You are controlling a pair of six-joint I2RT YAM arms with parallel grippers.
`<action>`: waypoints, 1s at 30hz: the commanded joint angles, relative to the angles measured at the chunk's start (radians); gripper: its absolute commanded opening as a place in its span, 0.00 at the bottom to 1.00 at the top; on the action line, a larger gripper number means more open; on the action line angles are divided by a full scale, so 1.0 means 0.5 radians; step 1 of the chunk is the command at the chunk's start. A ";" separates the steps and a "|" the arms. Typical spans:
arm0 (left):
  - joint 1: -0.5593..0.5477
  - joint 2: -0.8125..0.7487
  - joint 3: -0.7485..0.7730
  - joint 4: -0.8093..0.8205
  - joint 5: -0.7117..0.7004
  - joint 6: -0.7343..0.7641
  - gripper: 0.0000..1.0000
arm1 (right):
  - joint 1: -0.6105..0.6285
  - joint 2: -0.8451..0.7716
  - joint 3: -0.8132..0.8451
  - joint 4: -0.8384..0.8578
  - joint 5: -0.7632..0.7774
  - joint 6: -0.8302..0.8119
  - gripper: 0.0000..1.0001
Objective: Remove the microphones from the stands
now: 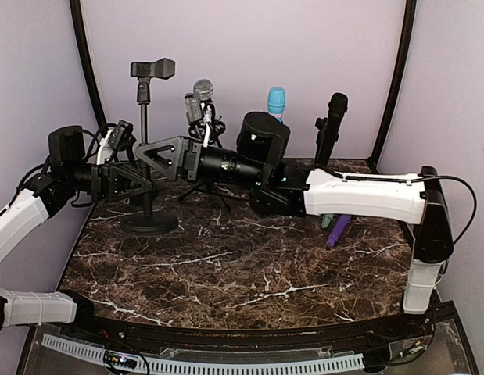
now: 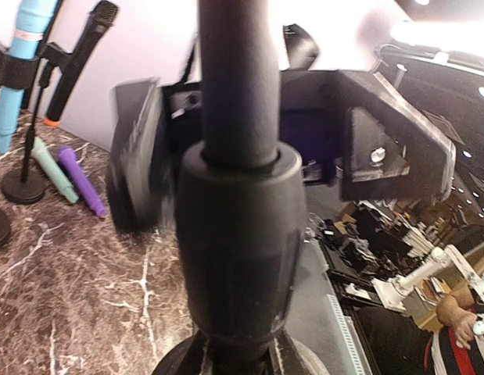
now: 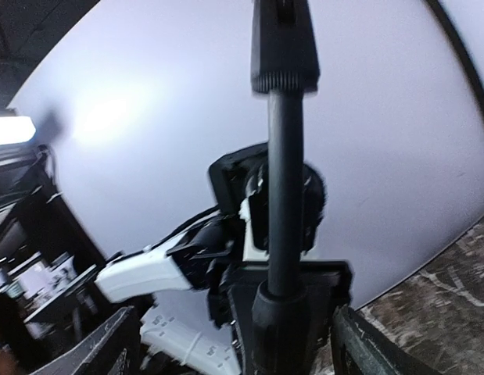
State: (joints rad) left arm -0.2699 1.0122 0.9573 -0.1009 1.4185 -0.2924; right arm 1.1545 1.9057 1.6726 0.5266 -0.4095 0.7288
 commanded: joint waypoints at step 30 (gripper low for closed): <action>0.014 -0.033 0.180 -0.450 -0.303 0.642 0.00 | 0.269 0.108 0.557 -0.829 1.162 -0.580 0.00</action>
State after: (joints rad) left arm -0.2638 1.0206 1.0069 -0.3477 1.2247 0.0227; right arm 1.3075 2.0106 1.9926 -0.0128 0.2943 0.3981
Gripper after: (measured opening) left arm 0.171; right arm 0.237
